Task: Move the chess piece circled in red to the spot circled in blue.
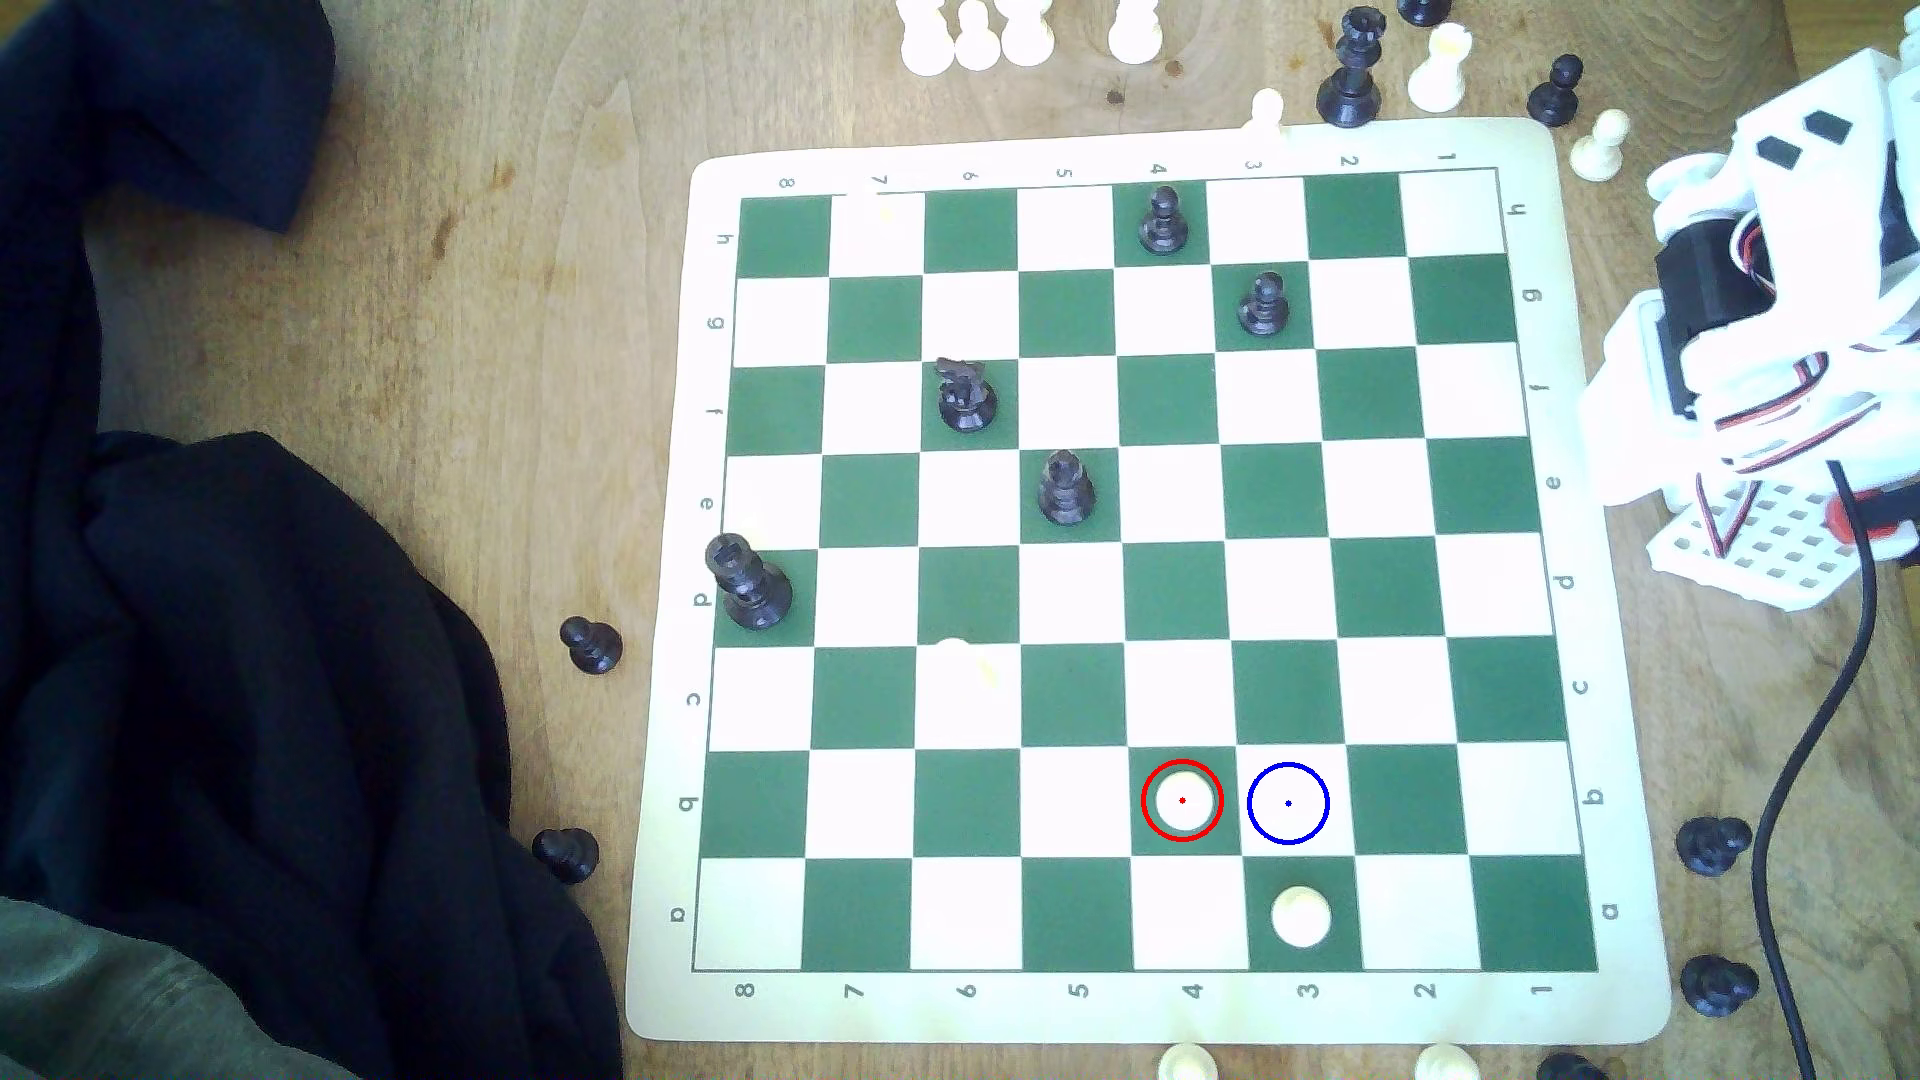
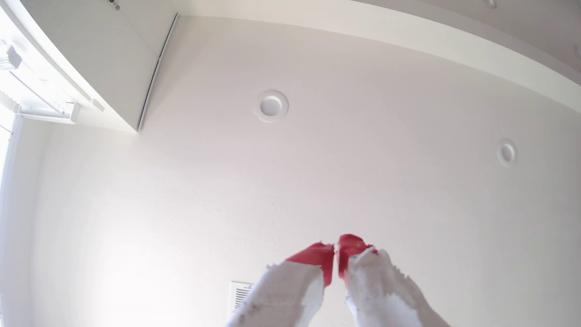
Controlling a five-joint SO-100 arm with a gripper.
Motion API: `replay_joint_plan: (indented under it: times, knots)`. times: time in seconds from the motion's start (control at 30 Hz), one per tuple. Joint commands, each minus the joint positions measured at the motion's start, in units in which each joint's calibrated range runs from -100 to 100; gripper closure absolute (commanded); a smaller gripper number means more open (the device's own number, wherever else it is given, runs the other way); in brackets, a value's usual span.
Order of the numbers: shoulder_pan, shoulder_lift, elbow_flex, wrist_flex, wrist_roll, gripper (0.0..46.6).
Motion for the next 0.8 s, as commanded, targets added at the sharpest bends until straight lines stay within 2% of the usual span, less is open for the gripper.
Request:
replay_joint_plan:
  times: [0.0,0.23,0.4,0.53,0.57,0.77]
  knots:
    - [-0.29,-0.03,1.08,-1.11,0.15,46.4]
    - [1.9,-0.03,1.08,0.37,0.15,46.4]
    - [1.9,-0.03,1.08,18.55,0.15,46.4]
    - [2.14,-0.03,0.99,36.65,0.15,46.4]
    - [1.43,-0.03,0.09,46.8,-0.98,46.4]
    - [-2.09,-0.03,-6.98,87.84,-1.03,46.4]
